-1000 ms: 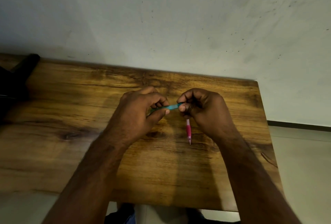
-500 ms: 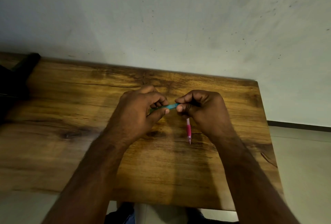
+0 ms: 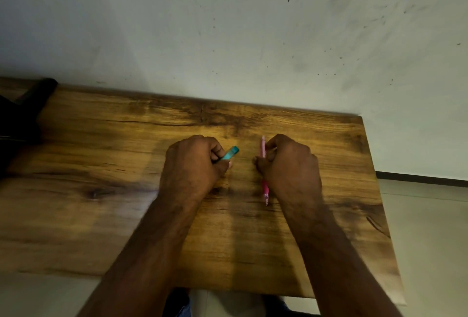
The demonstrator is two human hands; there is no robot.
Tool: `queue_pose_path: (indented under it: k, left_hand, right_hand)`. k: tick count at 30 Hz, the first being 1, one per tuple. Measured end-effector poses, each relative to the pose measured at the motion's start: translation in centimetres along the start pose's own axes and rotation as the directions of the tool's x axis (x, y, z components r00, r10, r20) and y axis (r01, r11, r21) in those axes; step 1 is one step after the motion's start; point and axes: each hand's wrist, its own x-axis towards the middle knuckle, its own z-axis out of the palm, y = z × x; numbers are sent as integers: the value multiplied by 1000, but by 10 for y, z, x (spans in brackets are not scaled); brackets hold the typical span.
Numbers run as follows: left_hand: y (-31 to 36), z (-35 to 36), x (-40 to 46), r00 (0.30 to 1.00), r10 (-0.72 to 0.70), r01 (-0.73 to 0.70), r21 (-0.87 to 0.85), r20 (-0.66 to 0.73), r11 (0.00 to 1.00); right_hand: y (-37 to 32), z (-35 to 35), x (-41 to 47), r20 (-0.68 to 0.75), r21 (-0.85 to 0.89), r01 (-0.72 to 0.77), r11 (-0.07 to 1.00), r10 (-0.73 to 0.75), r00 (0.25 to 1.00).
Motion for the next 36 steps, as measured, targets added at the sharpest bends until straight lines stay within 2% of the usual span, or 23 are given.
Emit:
queue_pose_path:
  k: [2,4,6,9,12,15,16,18,20,22,32,36]
  left_hand:
    - [2,0,0,999,-31,31,1,28,1000]
    - [3,-2,1,998,-48,48,0,33,999]
    - [5,-4,1,999,-42,42,-19,7,999]
    - [9,-9,-1,997,-38,31,-99,-68,995]
    - [15,-12,-3,989,-71,27,-312,-131,950]
    - [24,-18,-6,984,-94,7,-502,-149,865]
    - [26,-20,-7,985,-90,-3,-541,-144,841]
    - [27,-22,-9,989,-77,-12,-576,-129,818]
    - [27,-23,-10,989,-75,-10,-579,-124,815]
    - [25,-21,-10,988,-83,-6,-575,-128,818]
    - [16,-9,-5,984,-45,-46,-482,-174,875]
    - [17,-6,-5,985,20,-92,-422,-171,902]
  right_hand:
    - [1,-1,0,11,93,-28,995,27,1000]
    - [3,-3,1,66,348,-110,931,93,993]
    - [5,-8,1,146,641,-204,740,143,979]
    - [1,-19,-2,226,915,-248,320,106,968]
    - [-4,-26,-6,243,969,-241,-53,35,969]
    - [-9,-32,-12,253,864,-228,-450,-3,967]
    - [-9,-33,-15,235,806,-204,-556,-15,972]
    - [-11,-35,-21,183,701,-149,-697,-27,983]
    - [-11,-35,-23,154,628,-120,-769,-28,988]
    - [-8,-31,-25,135,601,-113,-791,-39,990]
    - [1,-13,5,107,624,-137,-769,-90,990]
    - [10,-8,11,114,633,-150,-760,-100,988]
